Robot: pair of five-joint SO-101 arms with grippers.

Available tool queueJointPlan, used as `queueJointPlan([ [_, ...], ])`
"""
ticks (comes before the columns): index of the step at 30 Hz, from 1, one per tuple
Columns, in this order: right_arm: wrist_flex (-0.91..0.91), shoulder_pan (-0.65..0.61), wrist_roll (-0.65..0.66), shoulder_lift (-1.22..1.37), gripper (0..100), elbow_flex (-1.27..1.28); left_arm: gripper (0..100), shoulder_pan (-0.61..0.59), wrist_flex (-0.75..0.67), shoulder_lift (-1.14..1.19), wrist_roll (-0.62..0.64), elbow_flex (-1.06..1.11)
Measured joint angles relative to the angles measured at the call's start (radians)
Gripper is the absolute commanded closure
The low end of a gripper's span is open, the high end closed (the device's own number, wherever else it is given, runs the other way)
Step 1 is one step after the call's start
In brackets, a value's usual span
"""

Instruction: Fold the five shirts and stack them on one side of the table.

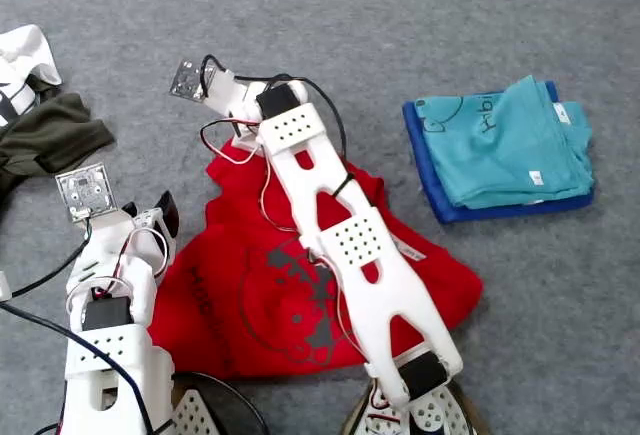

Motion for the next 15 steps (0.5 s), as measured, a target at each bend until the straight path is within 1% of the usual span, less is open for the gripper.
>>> queueJointPlan([
  [6,-0.035,0.035,-0.129,0.000,99.5,0.000,80,0.000,0.000,0.000,0.000,0.000],
  [10,-0.038,0.054,-0.169,0.002,99.5,-0.015,80,0.000,0.000,0.000,0.000,0.000],
  [12,-0.038,0.060,-0.196,0.002,99.5,-0.052,80,0.000,0.000,0.000,0.000,0.000],
  [15,-0.012,0.068,-0.259,0.002,99.5,-0.178,80,-0.002,0.000,0.000,0.000,0.000],
])
